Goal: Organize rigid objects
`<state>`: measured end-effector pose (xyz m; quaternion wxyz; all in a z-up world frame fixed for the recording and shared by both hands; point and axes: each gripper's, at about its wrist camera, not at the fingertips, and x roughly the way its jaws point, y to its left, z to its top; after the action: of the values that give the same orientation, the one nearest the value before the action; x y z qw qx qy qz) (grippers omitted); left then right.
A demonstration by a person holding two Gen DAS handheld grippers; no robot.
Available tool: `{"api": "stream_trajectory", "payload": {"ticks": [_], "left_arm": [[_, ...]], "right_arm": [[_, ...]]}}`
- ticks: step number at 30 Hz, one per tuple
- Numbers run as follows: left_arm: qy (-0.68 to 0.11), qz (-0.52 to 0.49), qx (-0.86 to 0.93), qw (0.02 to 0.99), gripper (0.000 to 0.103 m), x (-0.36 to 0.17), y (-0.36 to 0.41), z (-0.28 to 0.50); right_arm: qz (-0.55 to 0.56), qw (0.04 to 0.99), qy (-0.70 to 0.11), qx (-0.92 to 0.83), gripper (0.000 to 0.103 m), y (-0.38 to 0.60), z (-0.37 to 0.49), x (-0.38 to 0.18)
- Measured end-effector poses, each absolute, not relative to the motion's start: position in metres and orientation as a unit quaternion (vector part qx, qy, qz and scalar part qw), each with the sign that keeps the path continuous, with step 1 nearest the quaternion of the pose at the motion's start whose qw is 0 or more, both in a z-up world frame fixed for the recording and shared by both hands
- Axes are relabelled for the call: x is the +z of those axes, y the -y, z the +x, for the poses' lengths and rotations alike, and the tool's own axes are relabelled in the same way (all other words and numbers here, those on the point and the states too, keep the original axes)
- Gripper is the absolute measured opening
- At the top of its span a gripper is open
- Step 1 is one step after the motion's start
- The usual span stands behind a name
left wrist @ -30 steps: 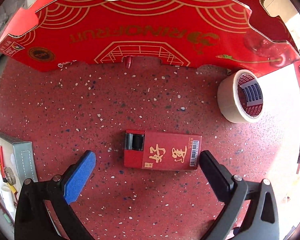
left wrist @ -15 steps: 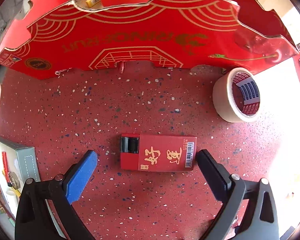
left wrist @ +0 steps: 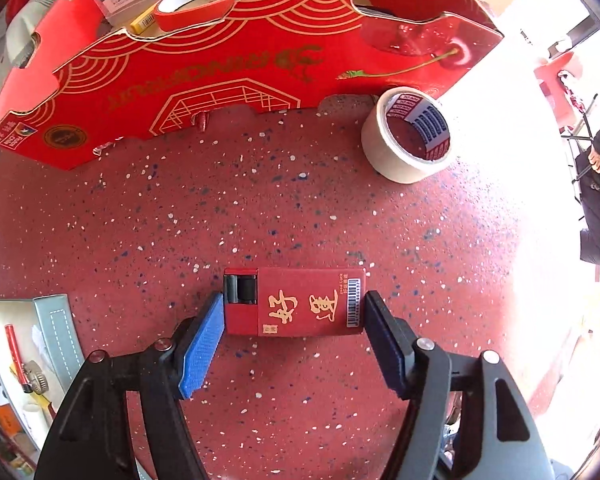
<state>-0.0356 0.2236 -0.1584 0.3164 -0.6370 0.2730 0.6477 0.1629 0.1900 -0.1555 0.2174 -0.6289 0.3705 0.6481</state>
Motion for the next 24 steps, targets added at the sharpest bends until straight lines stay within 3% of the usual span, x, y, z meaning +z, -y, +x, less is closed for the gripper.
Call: {"api": "stream_trajectory", "payload": {"ticks": [7,18,24], "left_arm": [[-0.268,-0.629,0.645,0.342,0.072,-0.125,-0.182,-0.008],[-0.286,-0.607,0.621,0.405,0.072,-0.065,-0.109,0.068],[-0.298,-0.599,0.612,0.423,0.072,-0.056,-0.077,0.062]], "right_arm": [[-0.598,0.223,-0.425,0.642,0.021,-0.192,0.194,-0.140],[-0.601,0.225,-0.416,0.645,0.021,-0.158,0.217,-0.114],[-0.598,0.221,-0.418,0.647,0.021,-0.132,0.216,-0.105]]}}
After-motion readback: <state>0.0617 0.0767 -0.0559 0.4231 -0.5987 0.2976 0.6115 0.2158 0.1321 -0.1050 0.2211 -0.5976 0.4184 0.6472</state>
